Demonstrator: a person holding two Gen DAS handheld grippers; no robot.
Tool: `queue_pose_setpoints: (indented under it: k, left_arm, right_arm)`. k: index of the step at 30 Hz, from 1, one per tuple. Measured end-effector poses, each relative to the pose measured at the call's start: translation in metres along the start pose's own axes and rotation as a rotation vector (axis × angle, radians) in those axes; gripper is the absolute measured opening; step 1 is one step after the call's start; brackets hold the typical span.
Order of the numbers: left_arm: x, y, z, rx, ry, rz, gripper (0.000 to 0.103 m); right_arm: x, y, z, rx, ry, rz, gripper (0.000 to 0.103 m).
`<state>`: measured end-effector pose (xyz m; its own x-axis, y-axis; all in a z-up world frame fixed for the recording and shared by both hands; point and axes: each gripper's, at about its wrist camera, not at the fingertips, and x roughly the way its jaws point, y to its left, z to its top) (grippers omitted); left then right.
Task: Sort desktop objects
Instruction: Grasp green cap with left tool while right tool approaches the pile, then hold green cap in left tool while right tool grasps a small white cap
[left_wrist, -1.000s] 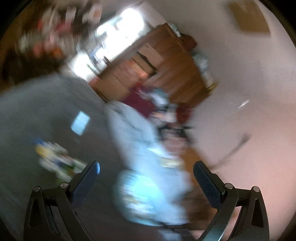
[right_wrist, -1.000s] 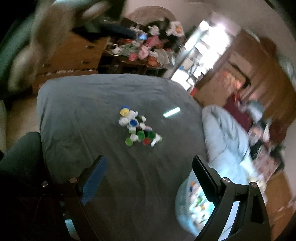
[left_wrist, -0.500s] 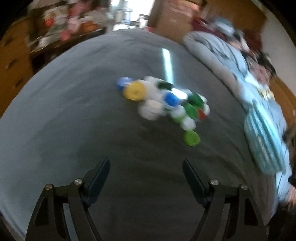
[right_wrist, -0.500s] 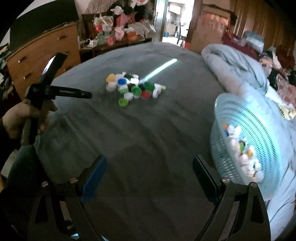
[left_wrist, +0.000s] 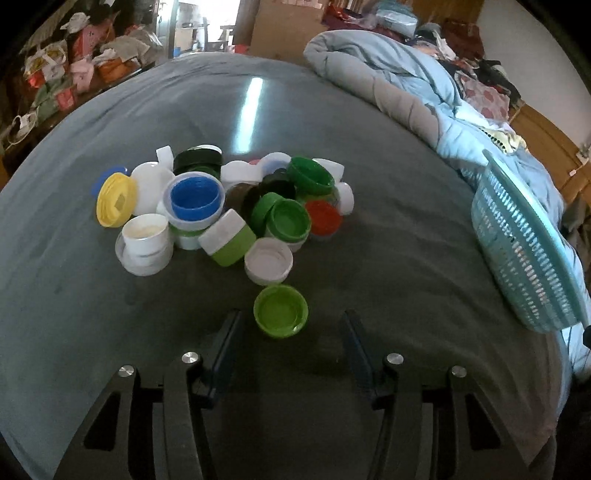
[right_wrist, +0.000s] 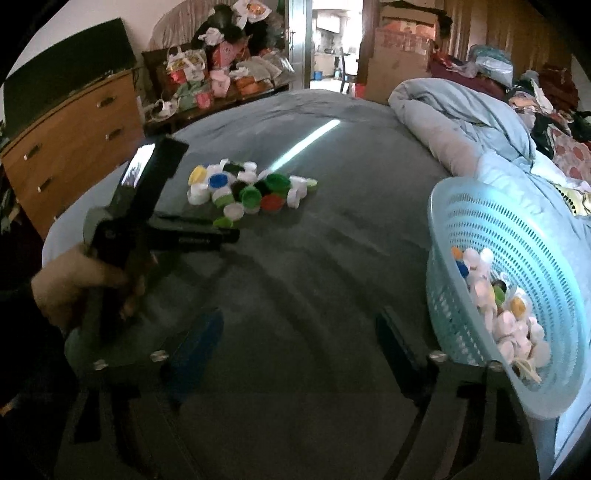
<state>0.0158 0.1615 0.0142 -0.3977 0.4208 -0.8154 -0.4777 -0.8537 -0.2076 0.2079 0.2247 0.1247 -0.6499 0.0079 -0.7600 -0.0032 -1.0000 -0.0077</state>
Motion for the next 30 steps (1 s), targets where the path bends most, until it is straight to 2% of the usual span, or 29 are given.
queue_pose_setpoints:
  k: [1, 3, 7, 13, 17, 20, 24, 28, 30]
  left_arm:
    - [0.001, 0.003, -0.001, -0.004, 0.001, 0.019, 0.031]
    - [0.0, 0.009, 0.0, -0.031, -0.001, 0.002, 0.032]
    - [-0.013, 0.014, -0.011, -0.039, -0.058, 0.012, 0.032]
    - [-0.009, 0.024, -0.019, -0.079, -0.087, -0.009, 0.032]
    - [-0.005, 0.023, -0.018, -0.086, -0.093, -0.022, 0.032]
    - [-0.004, 0.026, -0.02, -0.095, -0.097, -0.034, 0.032]
    - [-0.003, 0.032, -0.02, -0.105, -0.098, -0.051, 0.032]
    - [-0.001, 0.031, -0.018, -0.109, -0.095, -0.055, 0.032]
    - [-0.001, 0.03, -0.018, -0.103, -0.095, -0.048, 0.032]
  right_arm:
    - [0.002, -0.002, 0.003, 0.004, -0.008, 0.005, 0.06]
    - [0.007, -0.006, 0.01, 0.012, -0.028, 0.02, 0.048]
    - [0.032, -0.012, 0.03, 0.034, -0.057, 0.068, 0.045]
    - [0.109, -0.015, 0.077, 0.055, -0.062, 0.137, 0.045]
    - [0.169, -0.015, 0.104, 0.043, -0.018, 0.132, 0.044]
    - [0.201, -0.02, 0.114, 0.062, 0.02, 0.124, 0.035]
    - [0.222, -0.021, 0.116, 0.08, 0.059, 0.147, 0.033]
    - [0.233, -0.016, 0.113, 0.068, 0.079, 0.155, 0.022]
    - [0.233, -0.016, 0.113, 0.066, 0.076, 0.144, 0.01]
